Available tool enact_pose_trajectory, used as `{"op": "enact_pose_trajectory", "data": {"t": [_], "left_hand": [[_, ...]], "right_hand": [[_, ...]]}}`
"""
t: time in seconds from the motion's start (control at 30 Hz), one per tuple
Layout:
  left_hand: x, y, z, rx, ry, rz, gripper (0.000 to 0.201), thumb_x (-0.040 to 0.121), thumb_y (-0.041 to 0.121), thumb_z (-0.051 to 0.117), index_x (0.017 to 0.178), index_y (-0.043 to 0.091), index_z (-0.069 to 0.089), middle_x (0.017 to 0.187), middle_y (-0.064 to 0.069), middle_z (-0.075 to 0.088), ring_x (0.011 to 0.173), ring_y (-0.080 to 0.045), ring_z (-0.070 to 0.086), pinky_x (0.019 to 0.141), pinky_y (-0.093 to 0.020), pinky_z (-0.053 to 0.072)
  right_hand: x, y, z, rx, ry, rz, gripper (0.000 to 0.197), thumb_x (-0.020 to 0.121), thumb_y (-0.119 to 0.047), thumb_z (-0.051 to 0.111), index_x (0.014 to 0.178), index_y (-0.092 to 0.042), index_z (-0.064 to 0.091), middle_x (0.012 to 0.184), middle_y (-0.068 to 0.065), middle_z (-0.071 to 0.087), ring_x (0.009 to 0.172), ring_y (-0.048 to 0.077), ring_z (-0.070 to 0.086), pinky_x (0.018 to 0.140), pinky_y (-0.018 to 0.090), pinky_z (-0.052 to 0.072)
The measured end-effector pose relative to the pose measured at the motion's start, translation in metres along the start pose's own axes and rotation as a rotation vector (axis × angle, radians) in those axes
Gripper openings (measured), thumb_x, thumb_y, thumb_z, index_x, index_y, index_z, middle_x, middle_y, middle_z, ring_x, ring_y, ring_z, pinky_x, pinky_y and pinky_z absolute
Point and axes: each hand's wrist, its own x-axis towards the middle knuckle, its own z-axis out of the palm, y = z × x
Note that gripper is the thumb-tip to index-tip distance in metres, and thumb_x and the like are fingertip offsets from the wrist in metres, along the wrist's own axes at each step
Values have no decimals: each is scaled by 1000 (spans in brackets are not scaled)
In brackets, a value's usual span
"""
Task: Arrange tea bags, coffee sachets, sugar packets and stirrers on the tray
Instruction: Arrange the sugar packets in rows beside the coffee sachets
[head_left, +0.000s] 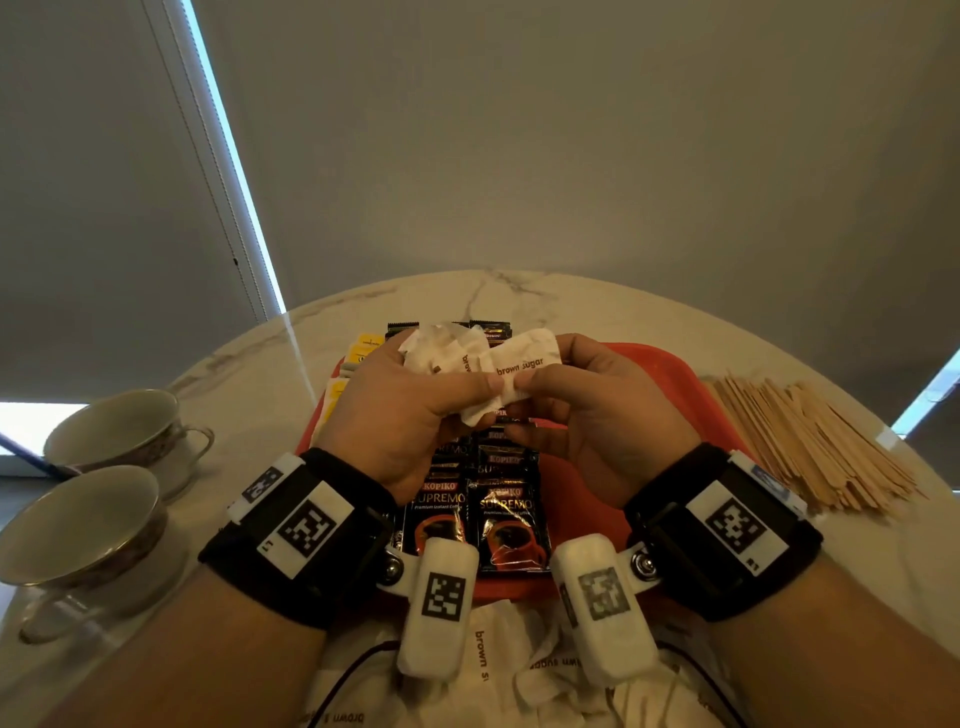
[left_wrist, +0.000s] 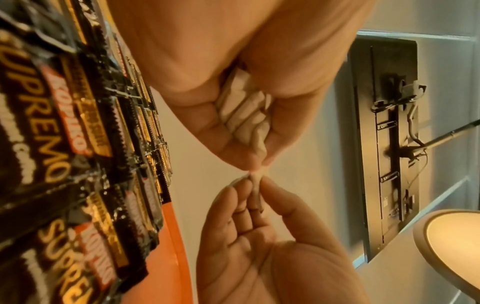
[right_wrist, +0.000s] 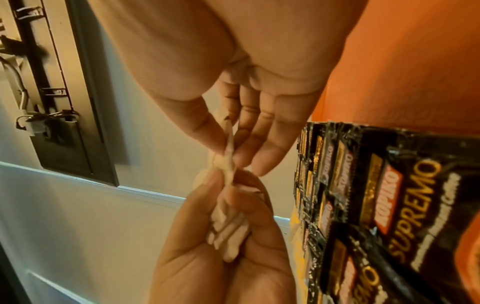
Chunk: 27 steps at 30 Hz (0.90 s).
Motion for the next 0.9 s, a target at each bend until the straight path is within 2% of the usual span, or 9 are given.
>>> {"op": "enact_pose_trajectory", "data": {"t": [0.17,0.27,0.37,0.47,0.6,0.67,0.77,0.83,0.9], "left_hand": [[-1,1,-2,144,-73,52,33,77,-15,76,101,6,69,87,-9,78,80,-25,77,60,-28,58],[-1,4,-2,67,-64,-8,35,79,-20,70,104,5,67,84,-9,77,76,-25,77,55,-27,58],[-1,5,-2,-29,-45,-57,36,79,-15,71,110,3,67,91,-15,79,79,-28,78,55,-27,59],[0,4,-2,-34,-52,-52,45,74,-9,75,117,0,66,95,-17,78,81,-29,78,57,-28,59],[-1,1,-2,97,-78,27,39,75,-13,77,109,2,67,98,-18,77,90,-33,77,70,-35,62],[-2,1,-2,138,-83,38,38,77,-15,75,108,4,68,99,-17,77,92,-34,77,74,-37,63],[0,2,-3,87,-50,17,41,78,-18,73,112,3,66,97,-18,77,89,-36,77,68,-37,62],[0,3,-3,46,1,16,42,79,-19,71,113,4,65,94,-16,78,84,-33,78,61,-33,61],[1,5,-5,-5,53,-3,43,80,-19,70,116,4,65,96,-17,78,81,-31,79,57,-31,60]], "right_hand": [[-3,-2,1,-99,-1,-82,18,86,-8,75,102,-5,69,97,13,77,82,23,75,62,28,59],[-2,-3,-1,-35,25,-105,10,90,-7,69,99,-5,71,94,13,77,79,24,75,63,31,61],[-1,-3,-1,-19,17,-99,11,94,-7,64,102,-6,73,97,10,77,81,21,74,65,32,61],[-1,-1,0,-30,22,-91,12,94,-10,65,104,-7,71,97,8,76,80,20,74,64,33,60],[-1,4,-1,-189,21,-82,19,84,-16,78,101,-9,73,102,13,76,87,25,73,72,37,60],[0,4,0,-173,41,-120,11,85,-13,76,96,-9,74,96,13,76,84,25,73,69,35,59],[1,1,-1,-96,67,-124,8,89,-10,72,95,-5,74,90,12,76,77,24,73,66,33,60],[2,-1,-5,-100,45,-53,16,88,-9,73,103,-3,72,96,15,76,79,24,73,67,31,61],[3,-1,-8,-141,49,9,17,86,-5,74,102,-1,71,92,16,75,73,21,70,64,27,59]]}}
